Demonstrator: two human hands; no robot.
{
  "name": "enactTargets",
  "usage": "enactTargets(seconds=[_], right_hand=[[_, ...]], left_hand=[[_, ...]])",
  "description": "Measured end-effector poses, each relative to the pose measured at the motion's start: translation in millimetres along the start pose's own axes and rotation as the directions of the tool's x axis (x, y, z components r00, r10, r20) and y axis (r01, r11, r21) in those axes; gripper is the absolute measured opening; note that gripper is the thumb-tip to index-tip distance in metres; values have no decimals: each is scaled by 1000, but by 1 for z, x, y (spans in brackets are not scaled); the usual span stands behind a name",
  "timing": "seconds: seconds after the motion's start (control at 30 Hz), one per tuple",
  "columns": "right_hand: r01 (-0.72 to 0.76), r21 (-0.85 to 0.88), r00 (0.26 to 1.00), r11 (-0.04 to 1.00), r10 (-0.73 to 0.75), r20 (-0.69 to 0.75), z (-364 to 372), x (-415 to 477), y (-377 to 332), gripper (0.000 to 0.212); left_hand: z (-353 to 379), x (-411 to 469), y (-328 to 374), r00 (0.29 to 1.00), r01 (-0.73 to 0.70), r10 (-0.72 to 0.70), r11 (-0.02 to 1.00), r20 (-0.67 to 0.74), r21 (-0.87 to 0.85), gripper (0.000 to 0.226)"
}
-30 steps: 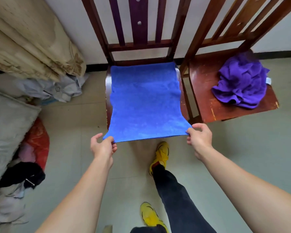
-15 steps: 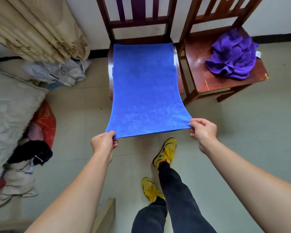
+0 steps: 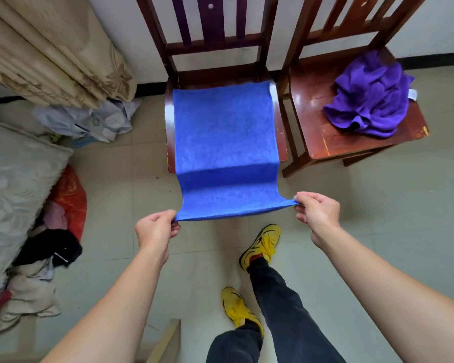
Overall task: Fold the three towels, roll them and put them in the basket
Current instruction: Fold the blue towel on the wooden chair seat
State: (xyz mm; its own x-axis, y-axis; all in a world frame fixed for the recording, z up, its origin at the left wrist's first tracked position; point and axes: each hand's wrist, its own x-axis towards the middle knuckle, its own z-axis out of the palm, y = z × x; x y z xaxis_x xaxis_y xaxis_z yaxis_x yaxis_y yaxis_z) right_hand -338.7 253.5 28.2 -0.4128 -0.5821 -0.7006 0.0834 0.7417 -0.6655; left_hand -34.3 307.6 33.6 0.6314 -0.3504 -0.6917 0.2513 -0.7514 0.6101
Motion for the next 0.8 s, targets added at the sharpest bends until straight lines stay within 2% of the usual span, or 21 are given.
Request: enactTargets(seconds=[0.13, 0.23, 0.3, 0.37, 0.43, 0.53, 0.6, 0.67, 0.8], right_hand=[[64, -20, 996, 998, -63, 61, 20, 27, -41, 13], [148, -143, 983, 979, -129, 132, 39, 52, -86, 32], [227, -242, 969, 944, -193, 155, 50, 64, -108, 39], [300, -345, 952, 889, -256, 169, 62, 81, -131, 33], [370, -438, 929, 819, -325, 177, 73, 97, -150, 21], [417, -520, 908, 746, -368, 200, 90, 122, -177, 14], [414, -547, 909, 727, -367, 200, 102, 140, -191, 8], [413, -554, 909, 723, -367, 200, 113, 158, -201, 5], [409, -567, 911, 715, -358, 205, 134, 188, -213, 13]], left_hand=[[18, 21, 48, 992, -123, 122, 990, 23, 65, 7], [34, 37, 93, 978, -205, 190, 956, 91, 209, 28], [43, 46, 117, 956, -293, 275, 866, 103, 406, 33], [54, 59, 144, 915, -383, 386, 740, 118, 553, 30], [65, 72, 169, 875, -446, 459, 641, 154, 625, 23], [79, 99, 205, 844, -487, 493, 535, 212, 690, 13], [89, 119, 224, 853, -479, 474, 541, 221, 691, 10], [100, 140, 239, 872, -467, 435, 603, 223, 647, 9], [126, 180, 255, 898, -439, 358, 700, 255, 564, 13]])
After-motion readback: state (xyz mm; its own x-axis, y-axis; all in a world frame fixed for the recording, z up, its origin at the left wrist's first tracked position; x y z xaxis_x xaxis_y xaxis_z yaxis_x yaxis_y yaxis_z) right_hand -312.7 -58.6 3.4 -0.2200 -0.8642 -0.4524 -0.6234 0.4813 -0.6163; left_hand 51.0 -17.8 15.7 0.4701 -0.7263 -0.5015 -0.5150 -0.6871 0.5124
